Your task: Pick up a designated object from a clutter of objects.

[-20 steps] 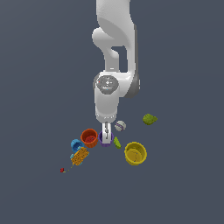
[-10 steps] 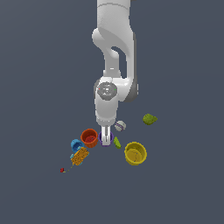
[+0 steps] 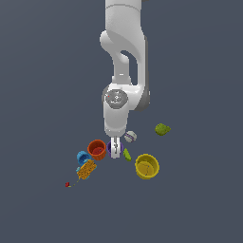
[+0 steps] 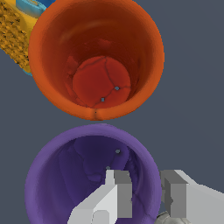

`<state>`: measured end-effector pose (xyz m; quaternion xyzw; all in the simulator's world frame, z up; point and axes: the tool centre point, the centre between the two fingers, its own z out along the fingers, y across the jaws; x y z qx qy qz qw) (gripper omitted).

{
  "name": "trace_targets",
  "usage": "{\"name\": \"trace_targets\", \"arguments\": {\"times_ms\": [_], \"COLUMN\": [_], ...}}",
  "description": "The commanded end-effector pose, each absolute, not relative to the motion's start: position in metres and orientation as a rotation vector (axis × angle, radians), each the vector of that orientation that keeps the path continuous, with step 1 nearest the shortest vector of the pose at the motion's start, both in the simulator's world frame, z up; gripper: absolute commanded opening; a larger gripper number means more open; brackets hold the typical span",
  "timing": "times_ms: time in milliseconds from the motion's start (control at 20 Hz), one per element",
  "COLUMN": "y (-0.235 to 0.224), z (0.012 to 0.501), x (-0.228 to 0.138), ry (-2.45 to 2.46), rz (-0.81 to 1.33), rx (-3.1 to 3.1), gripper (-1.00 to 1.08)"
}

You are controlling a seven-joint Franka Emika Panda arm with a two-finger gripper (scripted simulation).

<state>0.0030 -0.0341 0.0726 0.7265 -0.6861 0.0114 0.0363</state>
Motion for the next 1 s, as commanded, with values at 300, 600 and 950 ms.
{"name": "trace_targets", "arguments": {"times_ms": [300,600,950], "y": [-0.032,-0.025,-0.012], "z": [0.080,0.104,0.153], "x": [0.000,-0.007,-0.022], "ry": [-2.108,-2.108,-2.108], "rz": [0.035,0.035,0.035], "rx": [2.230,2.230,2.229], "gripper": [-1.00,-1.00,-1.00]}}
